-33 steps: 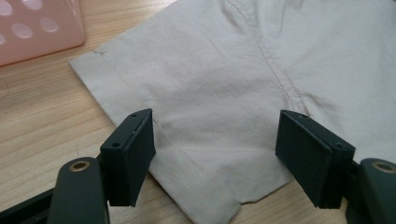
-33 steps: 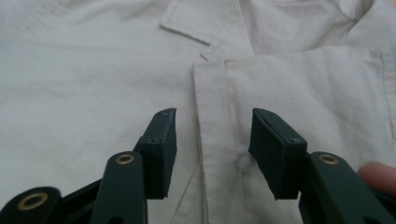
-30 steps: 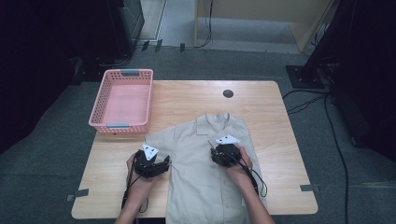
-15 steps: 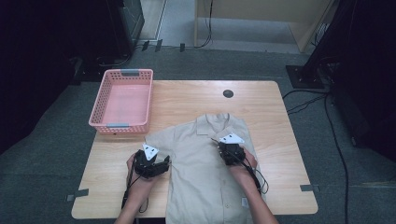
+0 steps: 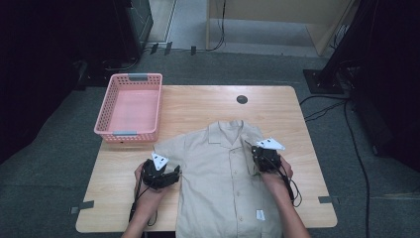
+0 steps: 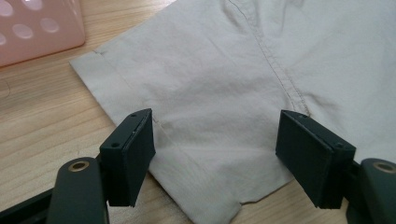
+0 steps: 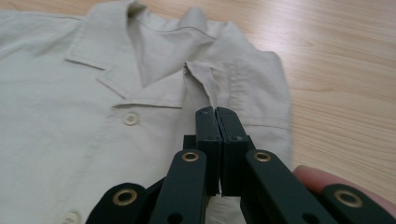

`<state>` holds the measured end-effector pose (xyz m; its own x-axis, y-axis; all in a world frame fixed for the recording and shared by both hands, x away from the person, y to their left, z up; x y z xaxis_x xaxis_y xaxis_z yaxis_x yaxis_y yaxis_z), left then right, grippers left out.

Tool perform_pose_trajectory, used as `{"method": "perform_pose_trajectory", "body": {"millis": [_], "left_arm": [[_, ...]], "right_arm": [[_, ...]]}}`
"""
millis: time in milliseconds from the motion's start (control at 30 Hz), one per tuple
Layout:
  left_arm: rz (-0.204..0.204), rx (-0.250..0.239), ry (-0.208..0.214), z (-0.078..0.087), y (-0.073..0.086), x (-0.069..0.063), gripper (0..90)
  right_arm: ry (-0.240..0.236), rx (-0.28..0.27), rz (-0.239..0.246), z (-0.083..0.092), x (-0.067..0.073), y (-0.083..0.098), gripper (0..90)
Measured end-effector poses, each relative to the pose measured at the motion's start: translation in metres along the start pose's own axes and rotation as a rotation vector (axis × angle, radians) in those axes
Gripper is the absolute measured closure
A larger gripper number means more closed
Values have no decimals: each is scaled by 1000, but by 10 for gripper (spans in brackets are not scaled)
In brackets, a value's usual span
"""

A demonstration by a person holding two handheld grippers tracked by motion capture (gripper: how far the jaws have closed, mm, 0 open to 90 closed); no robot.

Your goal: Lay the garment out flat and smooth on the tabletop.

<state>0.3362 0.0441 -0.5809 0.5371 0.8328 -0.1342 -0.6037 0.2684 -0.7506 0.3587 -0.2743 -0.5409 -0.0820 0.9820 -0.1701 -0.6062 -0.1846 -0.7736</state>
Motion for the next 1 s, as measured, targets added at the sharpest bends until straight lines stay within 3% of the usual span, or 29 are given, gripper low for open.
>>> {"method": "perform_pose_trajectory", "body": {"millis": [433,1000], "left_arm": [[1,-1,0,0,0,0,284],[1,-1,-1,0,0,0,284]], "right_arm": [[78,22,-98,-7,-56,14,900],[178,51,-148,-12,-111,31,900]]}}
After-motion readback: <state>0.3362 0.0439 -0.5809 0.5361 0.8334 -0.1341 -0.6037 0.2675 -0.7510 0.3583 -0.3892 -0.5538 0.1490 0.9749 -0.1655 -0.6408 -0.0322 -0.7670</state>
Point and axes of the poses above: each handheld gripper's, and its own axes: z roughly backward along the jaws, y roughly out of its underside, x roughly to its left, the point moved 8 cm from there along -z, roughly forward along the jaws, and after that the axes turned 13 degrees about y, right-handed, at the moved point
